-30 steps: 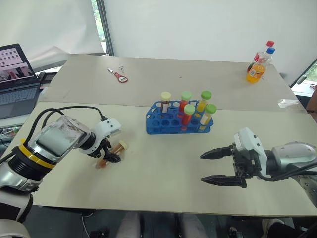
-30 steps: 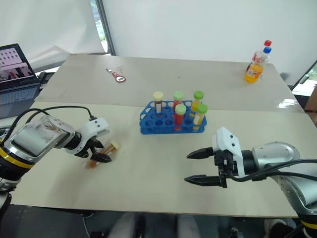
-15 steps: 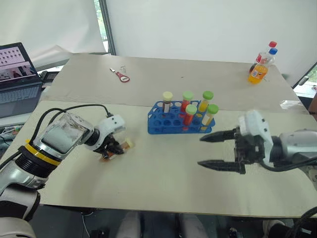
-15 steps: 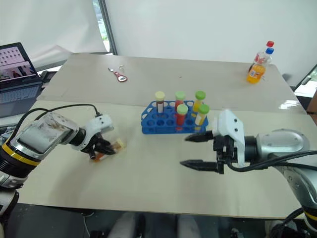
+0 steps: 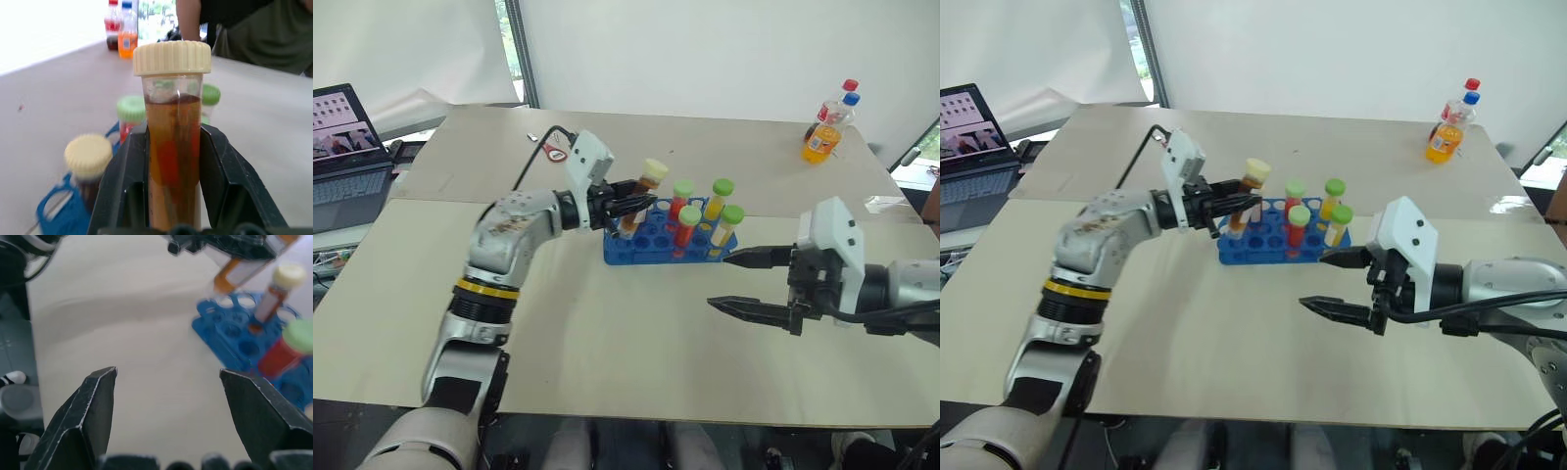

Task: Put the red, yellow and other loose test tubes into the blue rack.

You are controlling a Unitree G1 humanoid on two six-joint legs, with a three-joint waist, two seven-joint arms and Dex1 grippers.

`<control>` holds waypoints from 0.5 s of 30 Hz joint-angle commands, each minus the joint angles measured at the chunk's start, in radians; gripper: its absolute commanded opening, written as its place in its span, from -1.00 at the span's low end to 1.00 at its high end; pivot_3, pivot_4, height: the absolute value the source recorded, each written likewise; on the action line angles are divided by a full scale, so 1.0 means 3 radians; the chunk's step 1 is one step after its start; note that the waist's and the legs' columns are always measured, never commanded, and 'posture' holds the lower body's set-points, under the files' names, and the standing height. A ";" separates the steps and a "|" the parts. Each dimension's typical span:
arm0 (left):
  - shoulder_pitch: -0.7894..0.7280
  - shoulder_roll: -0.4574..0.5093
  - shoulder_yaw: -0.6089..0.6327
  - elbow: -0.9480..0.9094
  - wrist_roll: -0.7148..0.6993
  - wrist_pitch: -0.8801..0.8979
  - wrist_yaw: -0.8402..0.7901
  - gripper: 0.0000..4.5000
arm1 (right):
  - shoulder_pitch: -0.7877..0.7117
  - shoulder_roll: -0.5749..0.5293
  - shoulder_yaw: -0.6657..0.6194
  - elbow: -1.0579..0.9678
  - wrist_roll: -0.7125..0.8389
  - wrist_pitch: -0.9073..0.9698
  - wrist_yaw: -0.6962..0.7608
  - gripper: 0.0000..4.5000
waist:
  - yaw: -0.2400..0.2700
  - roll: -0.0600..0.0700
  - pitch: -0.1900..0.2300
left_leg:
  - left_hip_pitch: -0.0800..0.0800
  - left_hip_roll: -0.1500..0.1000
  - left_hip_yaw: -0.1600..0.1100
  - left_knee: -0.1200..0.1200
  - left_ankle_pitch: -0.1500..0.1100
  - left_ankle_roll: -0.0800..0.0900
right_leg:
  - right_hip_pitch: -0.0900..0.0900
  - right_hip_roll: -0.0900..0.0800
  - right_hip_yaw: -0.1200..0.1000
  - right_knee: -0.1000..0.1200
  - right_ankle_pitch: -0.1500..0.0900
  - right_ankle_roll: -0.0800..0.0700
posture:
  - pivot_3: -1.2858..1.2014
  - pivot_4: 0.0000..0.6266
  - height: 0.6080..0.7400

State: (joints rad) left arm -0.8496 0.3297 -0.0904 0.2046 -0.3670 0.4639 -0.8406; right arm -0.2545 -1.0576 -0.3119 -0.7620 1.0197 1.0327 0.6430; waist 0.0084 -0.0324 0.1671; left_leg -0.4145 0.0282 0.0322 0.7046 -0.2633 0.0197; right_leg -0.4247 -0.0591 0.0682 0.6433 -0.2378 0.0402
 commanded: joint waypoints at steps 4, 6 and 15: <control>-0.0031 -0.0330 0.0052 0.0678 0.0250 -0.0900 0.0100 -0.60 | 0.0179 0.0001 -0.0449 -0.0318 0.0410 0.0230 -0.0651 0.66 | 0.0015 0.0000 0.0000 | -0.0001 -0.0002 0.0000 0.0001 0.0000 0.0000 | 0.0002 -0.0001 0.0001 -0.0003 0.0001 0.0002 | 0.03 -0.52 1.00; -0.0076 -0.0411 0.0052 0.0930 0.0306 -0.1078 0.0111 -0.60 | 0.0233 -0.0016 -0.0518 -0.0355 0.0524 0.0250 -0.0789 0.66 | 0.0020 0.0000 0.0000 | -0.0002 -0.0003 -0.0001 0.0001 0.0000 0.0000 | 0.0003 -0.0001 0.0001 -0.0005 0.0002 0.0003 | 0.03 -0.52 1.00; -0.0086 -0.0644 0.0000 0.1427 0.0468 -0.1533 0.0074 -0.60 | 0.0489 -0.0172 -0.0703 -0.0414 0.0883 0.0221 -0.1116 0.66 | 0.0014 0.0000 0.0000 | -0.0002 -0.0006 -0.0004 0.0002 0.0000 0.0001 | 0.0005 -0.0002 0.0001 -0.0007 0.0003 0.0006 | 0.03 -0.52 1.00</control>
State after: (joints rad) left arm -0.8634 0.1423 -0.0896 0.6246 -0.2393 0.0378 -0.8177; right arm -0.1071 -1.0926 -0.4809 -0.8664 1.2599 1.1124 0.3237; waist 0.0127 -0.0324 0.1670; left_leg -0.4153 0.0265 0.0308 0.7051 -0.2633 0.0199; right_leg -0.4231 -0.0597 0.0684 0.6411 -0.2368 0.0420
